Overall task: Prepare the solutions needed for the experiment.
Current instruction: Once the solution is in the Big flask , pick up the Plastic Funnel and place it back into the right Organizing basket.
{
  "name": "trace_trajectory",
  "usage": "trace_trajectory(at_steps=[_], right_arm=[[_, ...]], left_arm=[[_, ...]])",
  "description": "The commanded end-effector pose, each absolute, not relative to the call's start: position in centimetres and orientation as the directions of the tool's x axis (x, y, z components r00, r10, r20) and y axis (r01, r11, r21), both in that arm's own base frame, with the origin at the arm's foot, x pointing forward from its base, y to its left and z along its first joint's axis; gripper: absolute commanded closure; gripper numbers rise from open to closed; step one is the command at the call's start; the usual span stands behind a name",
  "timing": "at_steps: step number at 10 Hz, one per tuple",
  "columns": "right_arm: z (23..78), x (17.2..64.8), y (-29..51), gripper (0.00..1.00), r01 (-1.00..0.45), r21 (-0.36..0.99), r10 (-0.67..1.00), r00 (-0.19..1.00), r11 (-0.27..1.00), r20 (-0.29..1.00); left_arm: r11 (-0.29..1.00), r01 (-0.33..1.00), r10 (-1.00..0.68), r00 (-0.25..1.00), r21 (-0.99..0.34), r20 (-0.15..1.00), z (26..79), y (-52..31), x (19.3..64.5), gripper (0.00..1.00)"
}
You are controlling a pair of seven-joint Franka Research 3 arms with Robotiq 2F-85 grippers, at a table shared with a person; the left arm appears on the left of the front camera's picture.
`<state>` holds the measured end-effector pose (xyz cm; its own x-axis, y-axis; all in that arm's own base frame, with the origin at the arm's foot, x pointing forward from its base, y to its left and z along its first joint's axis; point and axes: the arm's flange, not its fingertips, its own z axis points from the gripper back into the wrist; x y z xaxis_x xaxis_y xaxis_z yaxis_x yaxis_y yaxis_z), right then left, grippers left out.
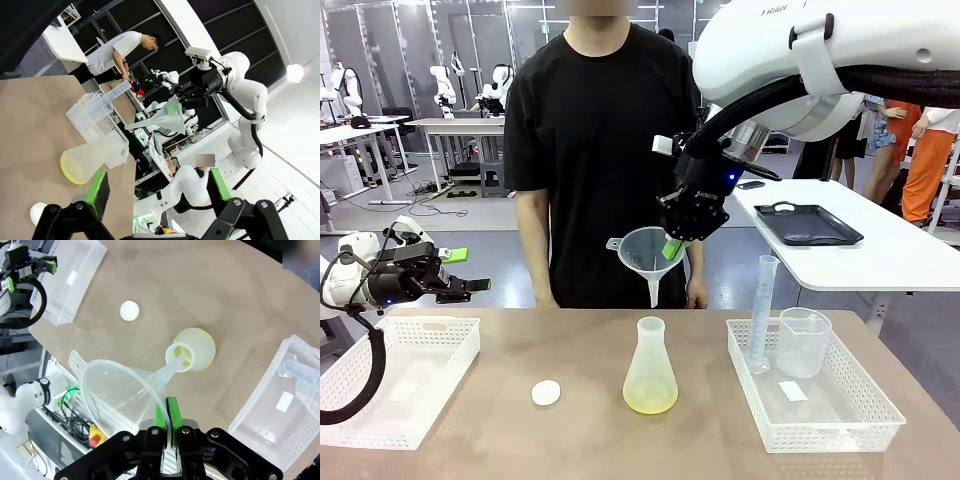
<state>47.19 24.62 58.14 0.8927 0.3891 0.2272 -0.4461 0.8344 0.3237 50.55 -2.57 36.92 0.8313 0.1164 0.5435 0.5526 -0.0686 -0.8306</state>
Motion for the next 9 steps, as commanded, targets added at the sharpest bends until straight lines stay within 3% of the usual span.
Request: trace_trajectory(at_steps=[1, 9], right_arm=[[57.7, 45.8, 21.9, 1.00, -0.441, 0.337, 0.379, 0.895, 0.832, 0.235], [55.4, 41.8, 9.5, 1.00, -0.251, 0.425, 0.171, 0.961, 0.870, 0.216]], left_arm=[[-0.050, 0.557, 0.104, 0.829, -0.829, 0.550, 36.9, -2.6, 50.4, 0.00], [-0.050, 0.557, 0.104, 0.829, -0.829, 0.550, 36.9, -2.6, 50.4, 0.00]])
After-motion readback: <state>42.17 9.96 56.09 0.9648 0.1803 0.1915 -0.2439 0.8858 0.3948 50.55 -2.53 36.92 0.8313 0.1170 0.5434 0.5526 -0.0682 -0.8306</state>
